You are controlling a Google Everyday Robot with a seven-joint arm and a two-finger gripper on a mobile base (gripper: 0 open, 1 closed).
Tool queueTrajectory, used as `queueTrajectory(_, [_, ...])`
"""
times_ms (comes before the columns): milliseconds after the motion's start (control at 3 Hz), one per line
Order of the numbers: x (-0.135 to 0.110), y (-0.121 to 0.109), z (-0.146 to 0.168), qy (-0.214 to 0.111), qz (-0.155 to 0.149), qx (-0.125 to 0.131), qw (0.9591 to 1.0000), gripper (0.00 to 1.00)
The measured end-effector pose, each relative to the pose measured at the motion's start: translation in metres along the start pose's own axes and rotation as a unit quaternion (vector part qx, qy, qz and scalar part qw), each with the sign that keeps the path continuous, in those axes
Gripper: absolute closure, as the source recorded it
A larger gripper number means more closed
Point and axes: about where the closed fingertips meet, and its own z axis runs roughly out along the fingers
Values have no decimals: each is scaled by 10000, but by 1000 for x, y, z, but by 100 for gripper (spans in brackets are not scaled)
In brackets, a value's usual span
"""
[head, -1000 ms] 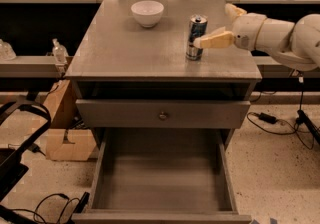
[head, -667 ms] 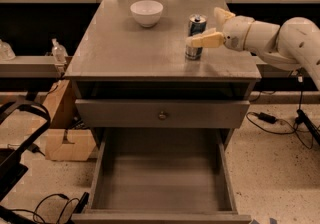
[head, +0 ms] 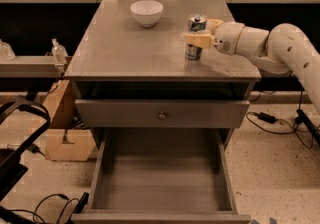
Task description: Place redbull can into middle drawer
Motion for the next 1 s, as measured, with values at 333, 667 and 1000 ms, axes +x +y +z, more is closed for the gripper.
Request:
queueTrajectory(333, [0, 3, 4, -6, 5, -35, 10000, 73])
queueTrajectory(667, [0, 4, 7, -9, 7, -56, 10000, 96])
queueTrajectory(1000, [0, 5, 8, -11, 8, -68, 10000, 100])
